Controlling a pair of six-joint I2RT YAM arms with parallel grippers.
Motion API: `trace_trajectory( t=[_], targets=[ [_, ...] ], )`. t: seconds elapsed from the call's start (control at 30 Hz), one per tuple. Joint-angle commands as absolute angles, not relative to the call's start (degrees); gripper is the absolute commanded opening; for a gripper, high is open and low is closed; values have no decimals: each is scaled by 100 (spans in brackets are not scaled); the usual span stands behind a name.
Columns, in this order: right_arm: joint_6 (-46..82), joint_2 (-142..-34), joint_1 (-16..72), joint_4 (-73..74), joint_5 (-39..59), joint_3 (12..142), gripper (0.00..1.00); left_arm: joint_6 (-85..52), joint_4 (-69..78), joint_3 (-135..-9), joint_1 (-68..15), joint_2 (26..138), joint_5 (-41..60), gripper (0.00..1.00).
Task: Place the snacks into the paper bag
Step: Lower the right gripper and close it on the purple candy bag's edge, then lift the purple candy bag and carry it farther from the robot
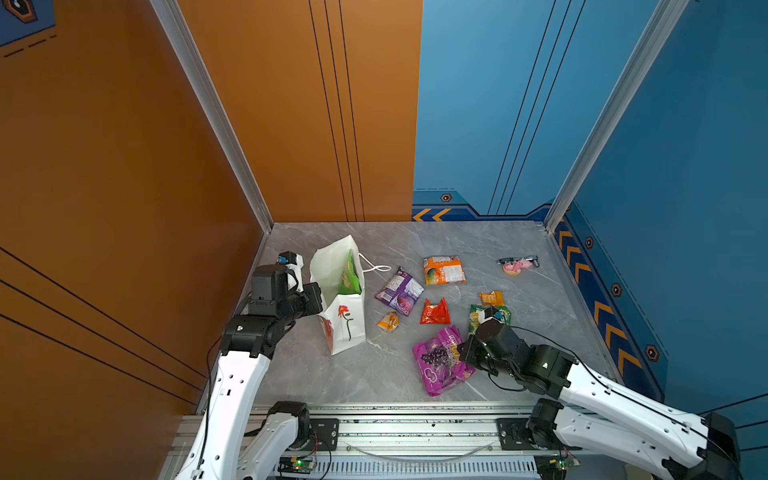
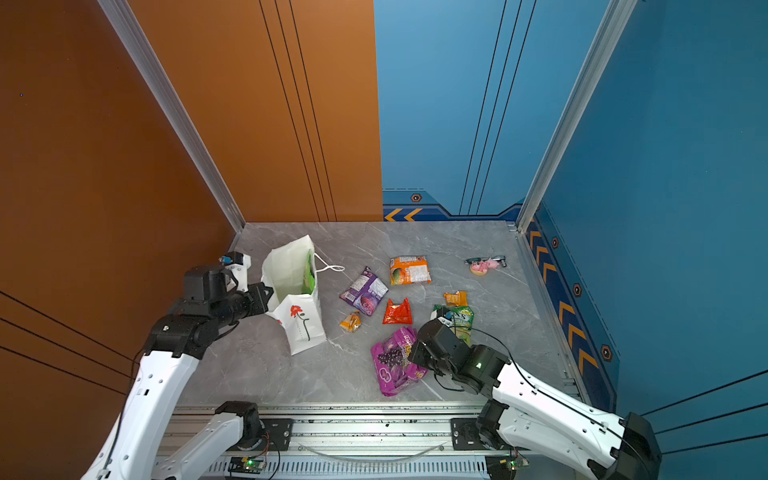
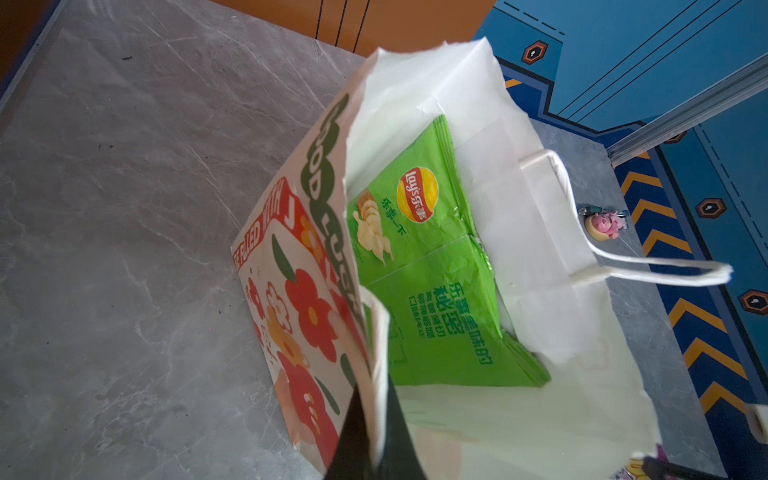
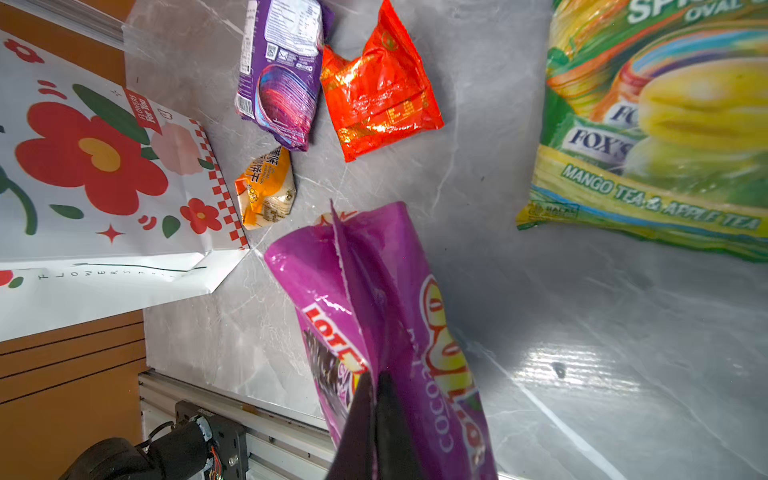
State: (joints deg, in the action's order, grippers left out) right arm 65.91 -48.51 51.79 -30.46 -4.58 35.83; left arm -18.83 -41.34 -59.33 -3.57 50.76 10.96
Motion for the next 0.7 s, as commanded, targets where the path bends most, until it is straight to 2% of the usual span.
trace_trajectory(
  t=[0.0, 0.17, 0.67],
  targets=[
    [6547, -4630, 5238, -2867, -879, 3648, 0, -1763, -4139, -6283, -487, 5108, 966, 0],
    [6642, -4497, 5255, -2953, -1042, 3647, 0, -1705, -4278, -6520, -862, 5215, 638, 0],
    [6899, -4306, 5423, -2907, -1558, 3646, 0, -1593, -4368, -6680, -1187, 5668, 1062, 0]
  ],
)
